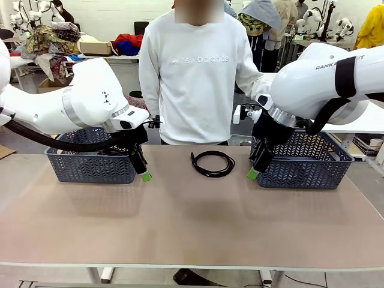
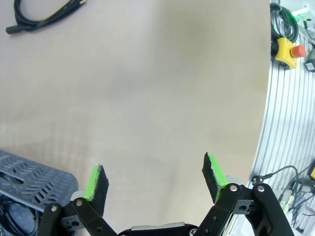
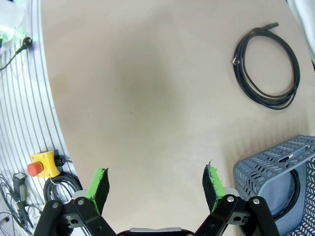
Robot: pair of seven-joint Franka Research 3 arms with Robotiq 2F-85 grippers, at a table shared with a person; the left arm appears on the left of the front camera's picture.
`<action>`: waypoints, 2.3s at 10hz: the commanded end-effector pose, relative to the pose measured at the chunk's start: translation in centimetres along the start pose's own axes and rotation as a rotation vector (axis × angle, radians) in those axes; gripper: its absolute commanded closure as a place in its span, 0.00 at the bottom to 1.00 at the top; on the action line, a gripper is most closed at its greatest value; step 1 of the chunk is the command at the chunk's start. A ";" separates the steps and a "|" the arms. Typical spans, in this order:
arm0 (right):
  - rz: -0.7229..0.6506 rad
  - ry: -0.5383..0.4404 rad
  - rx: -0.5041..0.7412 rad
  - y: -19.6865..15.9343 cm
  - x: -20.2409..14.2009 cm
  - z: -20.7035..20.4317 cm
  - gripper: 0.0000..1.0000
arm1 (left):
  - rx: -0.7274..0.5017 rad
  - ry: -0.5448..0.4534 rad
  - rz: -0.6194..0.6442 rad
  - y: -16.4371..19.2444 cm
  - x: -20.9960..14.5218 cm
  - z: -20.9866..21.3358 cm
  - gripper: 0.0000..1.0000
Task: Organize the cables according to human instructions.
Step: Pick up a bundle of cables and place it in the basket indicated by the human.
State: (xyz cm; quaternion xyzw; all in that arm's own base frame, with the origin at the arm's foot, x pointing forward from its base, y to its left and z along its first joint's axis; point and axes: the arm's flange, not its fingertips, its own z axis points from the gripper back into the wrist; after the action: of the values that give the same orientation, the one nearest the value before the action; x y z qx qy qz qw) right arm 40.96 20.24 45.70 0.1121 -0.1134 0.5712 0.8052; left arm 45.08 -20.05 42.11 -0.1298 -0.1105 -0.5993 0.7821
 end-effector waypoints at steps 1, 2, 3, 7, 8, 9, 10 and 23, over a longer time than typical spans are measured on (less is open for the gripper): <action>0.000 -0.001 -0.006 -0.1 0.3 0.1 0.00 | 0.001 -0.002 0.002 0.0 -0.1 0.1 0.00; 0.000 -0.001 -0.006 -0.1 0.3 0.1 0.00 | 0.001 -0.002 0.002 0.0 -0.1 0.1 0.00; 0.000 -0.001 -0.006 -0.1 0.3 0.1 0.00 | 0.001 -0.002 0.002 0.0 -0.1 0.1 0.00; 0.000 -0.001 -0.006 -0.1 0.3 0.1 0.00 | 0.001 -0.002 0.002 0.0 -0.1 0.1 0.00; 0.000 -0.001 -0.006 -0.1 0.3 0.1 0.00 | 0.001 -0.002 0.002 0.0 -0.1 0.1 0.00; 0.000 0.000 0.000 0.0 0.0 0.0 0.00 | 0.001 -0.002 0.002 0.0 -0.1 0.1 0.00; -0.037 -0.002 -0.002 -0.5 0.6 -0.1 0.00 | 0.001 -0.002 0.002 0.0 -0.1 0.1 0.00; -0.383 0.065 -0.111 -10.2 12.7 -7.4 0.00 | 0.001 -0.002 0.002 0.0 -0.1 0.1 0.00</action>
State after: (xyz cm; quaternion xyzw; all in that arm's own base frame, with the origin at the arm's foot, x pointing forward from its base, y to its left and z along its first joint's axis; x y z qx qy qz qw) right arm 54.59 30.08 41.46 0.0742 -0.0998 0.4142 0.9016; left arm 45.08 -20.08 42.14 -0.1298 -0.1106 -0.5996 0.7819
